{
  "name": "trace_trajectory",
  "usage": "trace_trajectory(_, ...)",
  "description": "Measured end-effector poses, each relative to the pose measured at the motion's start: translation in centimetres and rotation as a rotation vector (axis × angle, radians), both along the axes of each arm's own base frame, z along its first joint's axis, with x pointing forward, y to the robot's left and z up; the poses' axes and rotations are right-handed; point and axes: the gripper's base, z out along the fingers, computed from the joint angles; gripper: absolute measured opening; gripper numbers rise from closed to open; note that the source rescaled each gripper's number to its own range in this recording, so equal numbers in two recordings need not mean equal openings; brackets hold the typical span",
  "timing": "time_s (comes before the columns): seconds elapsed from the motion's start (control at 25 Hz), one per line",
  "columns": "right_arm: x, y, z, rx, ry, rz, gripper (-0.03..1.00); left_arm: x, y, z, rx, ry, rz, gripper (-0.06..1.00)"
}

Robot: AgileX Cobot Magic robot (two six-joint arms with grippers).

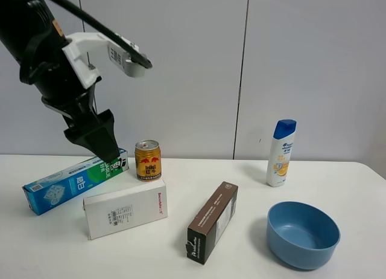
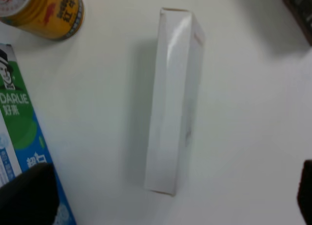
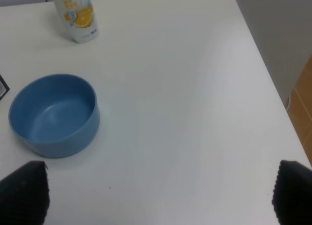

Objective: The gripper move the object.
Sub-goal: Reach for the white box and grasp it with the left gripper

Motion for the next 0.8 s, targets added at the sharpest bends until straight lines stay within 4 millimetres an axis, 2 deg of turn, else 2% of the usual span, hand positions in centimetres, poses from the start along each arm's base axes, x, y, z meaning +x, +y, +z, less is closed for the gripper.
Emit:
trace_trajectory(0.4, 0.0, 0.0, 0.0, 0.000, 0.000, 0.000, 1.00, 2.4, -2.0, -4.1, 0.039, -0.044, -0.090, 1.00)
trace_trajectory(0.8, 0.0, 0.0, 0.0, 0.000, 0.000, 0.000, 1.00, 3.6, -2.7, -9.6, 0.106, 0.066, -0.116, 1.00)
